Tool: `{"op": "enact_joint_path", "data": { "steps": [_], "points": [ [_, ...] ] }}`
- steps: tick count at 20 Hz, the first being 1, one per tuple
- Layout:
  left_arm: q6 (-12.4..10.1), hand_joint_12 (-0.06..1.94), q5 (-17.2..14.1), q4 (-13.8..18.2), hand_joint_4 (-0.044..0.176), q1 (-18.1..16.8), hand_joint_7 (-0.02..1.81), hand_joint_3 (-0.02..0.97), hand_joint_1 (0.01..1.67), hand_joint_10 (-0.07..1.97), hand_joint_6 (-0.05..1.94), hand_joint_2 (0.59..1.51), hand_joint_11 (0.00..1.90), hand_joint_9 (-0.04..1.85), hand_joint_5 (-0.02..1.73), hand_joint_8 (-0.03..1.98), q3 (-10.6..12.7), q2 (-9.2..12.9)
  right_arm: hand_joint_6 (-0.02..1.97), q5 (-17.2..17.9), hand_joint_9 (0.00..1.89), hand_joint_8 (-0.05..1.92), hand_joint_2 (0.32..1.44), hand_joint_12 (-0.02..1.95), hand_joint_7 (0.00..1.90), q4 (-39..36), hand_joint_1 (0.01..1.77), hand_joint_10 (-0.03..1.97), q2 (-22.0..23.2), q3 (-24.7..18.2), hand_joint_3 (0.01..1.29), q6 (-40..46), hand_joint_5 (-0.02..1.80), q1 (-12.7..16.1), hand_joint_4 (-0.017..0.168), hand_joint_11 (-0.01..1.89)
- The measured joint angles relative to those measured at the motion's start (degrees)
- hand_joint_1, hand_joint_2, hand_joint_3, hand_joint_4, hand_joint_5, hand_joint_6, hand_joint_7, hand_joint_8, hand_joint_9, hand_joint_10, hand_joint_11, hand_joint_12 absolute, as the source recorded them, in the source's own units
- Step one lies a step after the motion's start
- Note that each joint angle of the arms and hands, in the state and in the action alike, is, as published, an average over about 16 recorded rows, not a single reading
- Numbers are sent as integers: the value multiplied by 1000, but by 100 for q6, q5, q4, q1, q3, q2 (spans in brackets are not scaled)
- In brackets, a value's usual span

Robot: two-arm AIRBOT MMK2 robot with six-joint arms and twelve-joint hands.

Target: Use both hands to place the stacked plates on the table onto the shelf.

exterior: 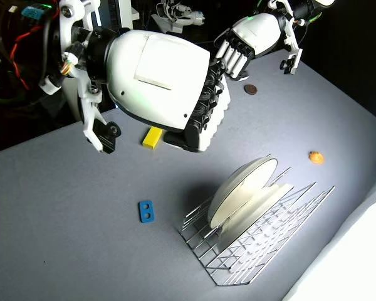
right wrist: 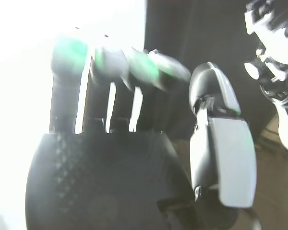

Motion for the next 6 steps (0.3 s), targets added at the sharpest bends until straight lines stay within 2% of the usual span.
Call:
{"op": "enact_joint_path", "data": {
  "steps": [3,6],
  "points": [
    [0,1878,2,-4,88,-2,1382,5,303,1834,1535,1299,1338,1361,1244,1745,1,0,1913,46,1493,1909,1291,1930,1455,-153,376,1912,52,-50,17,47,1368,-25,51,1538],
    [-1,1914,3,-8,115,-4,1560,1,392,1908,1836,1306,1594,1577,1399,1905,1,0,1912,80,1660,1914,1308,1930,1629,-395,338,1904,64,-55,17,193,1564,-58,68,1715]
  ]
}}
